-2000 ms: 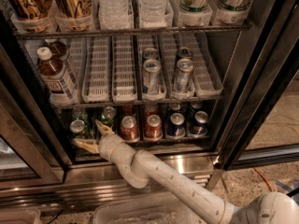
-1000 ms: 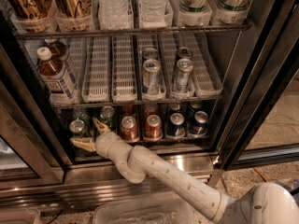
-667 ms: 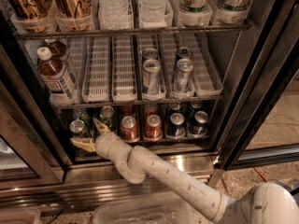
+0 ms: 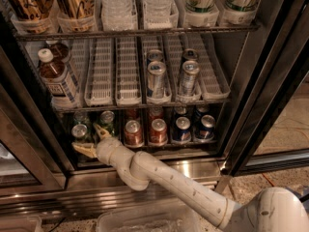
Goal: Pick green can from bottom shelf of fridge
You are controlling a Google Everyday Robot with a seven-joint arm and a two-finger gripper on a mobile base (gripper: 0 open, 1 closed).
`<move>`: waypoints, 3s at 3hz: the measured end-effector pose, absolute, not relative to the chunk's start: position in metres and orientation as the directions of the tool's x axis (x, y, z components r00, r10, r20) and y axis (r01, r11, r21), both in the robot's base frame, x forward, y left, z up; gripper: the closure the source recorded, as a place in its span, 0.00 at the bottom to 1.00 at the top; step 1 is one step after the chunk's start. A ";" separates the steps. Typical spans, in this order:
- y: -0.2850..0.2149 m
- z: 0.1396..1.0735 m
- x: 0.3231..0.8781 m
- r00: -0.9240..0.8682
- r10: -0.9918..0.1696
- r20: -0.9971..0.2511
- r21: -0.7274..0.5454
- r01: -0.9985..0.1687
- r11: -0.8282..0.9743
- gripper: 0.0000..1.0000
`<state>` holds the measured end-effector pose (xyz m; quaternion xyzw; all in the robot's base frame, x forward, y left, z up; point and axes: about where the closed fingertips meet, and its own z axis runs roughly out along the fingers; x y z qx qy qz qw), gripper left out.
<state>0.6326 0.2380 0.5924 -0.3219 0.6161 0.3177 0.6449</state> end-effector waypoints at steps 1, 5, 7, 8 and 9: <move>0.238 0.592 0.633 0.039 0.013 -0.999 -0.024 -0.806 0.591 0.66; 0.229 0.625 0.616 0.118 0.050 -0.992 -0.068 -0.814 0.576 1.00; 0.214 0.677 0.586 0.210 0.066 -0.976 -0.148 -0.848 0.509 1.00; 0.201 0.668 0.579 0.165 0.043 -0.985 -0.132 -0.902 0.412 1.00; 0.166 0.654 0.571 0.117 0.001 -0.993 -0.110 -0.939 0.327 1.00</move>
Offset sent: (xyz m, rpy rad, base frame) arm 0.0000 0.0000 0.0000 0.0000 0.0000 0.0000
